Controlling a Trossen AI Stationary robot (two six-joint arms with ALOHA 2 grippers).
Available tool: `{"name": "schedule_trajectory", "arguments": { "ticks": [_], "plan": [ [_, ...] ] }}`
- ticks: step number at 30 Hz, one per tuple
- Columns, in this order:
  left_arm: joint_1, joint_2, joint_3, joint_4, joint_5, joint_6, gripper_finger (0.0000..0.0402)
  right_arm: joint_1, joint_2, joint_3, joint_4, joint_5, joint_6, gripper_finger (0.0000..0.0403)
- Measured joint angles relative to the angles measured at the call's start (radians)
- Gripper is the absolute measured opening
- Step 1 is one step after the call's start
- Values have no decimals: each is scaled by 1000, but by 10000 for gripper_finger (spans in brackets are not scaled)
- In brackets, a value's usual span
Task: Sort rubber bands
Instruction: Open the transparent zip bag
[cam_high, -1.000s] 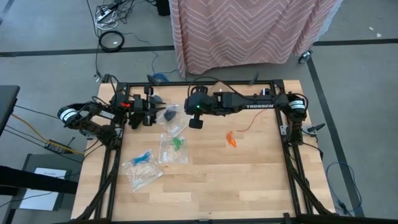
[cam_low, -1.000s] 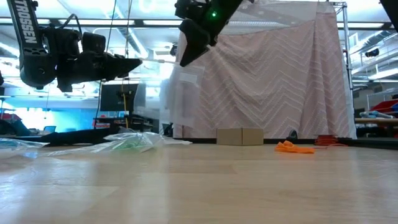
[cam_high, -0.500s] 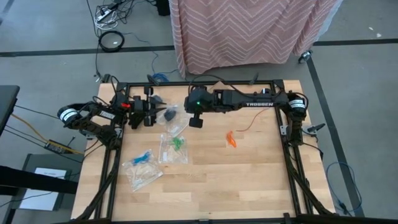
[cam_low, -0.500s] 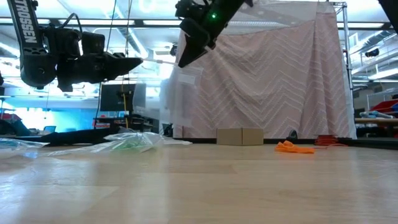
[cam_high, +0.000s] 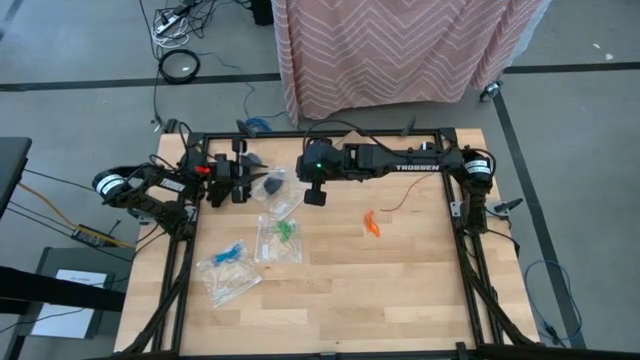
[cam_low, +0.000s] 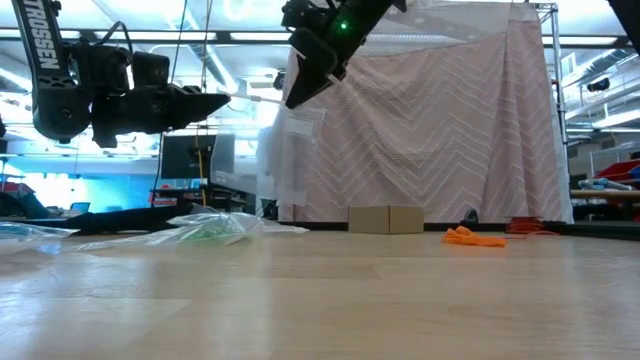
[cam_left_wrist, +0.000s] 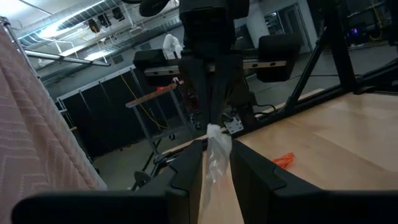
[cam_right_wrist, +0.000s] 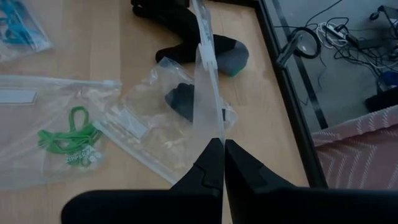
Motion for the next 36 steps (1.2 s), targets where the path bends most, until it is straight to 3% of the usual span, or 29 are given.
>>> {"name": "schedule_trajectory", "arguments": {
  "ticks": [6,12,18,23,27,32,36],
  "plan": [
    [-34,0,0,-7,1,0,74,0,0,0,0,0,-1,0],
    [-55,0,0,-11,-2,0,11,0,0,0,-3,-18,0,0],
    [-58,0,0,-15,-28,-23,11,0,0,0,-3,-22,0,0],
    [-53,0,0,-19,-167,-132,4,0,1,0,-22,-27,-48,3],
    [-43,1,0,-24,-268,-306,3,-3,2,0,-46,-43,-64,35],
    [-44,1,0,-39,-290,-437,2,-3,2,0,-9,-94,-98,105],
    [-44,1,0,-42,-290,-466,2,-3,-2,0,33,-36,-118,156]
  ]
}}
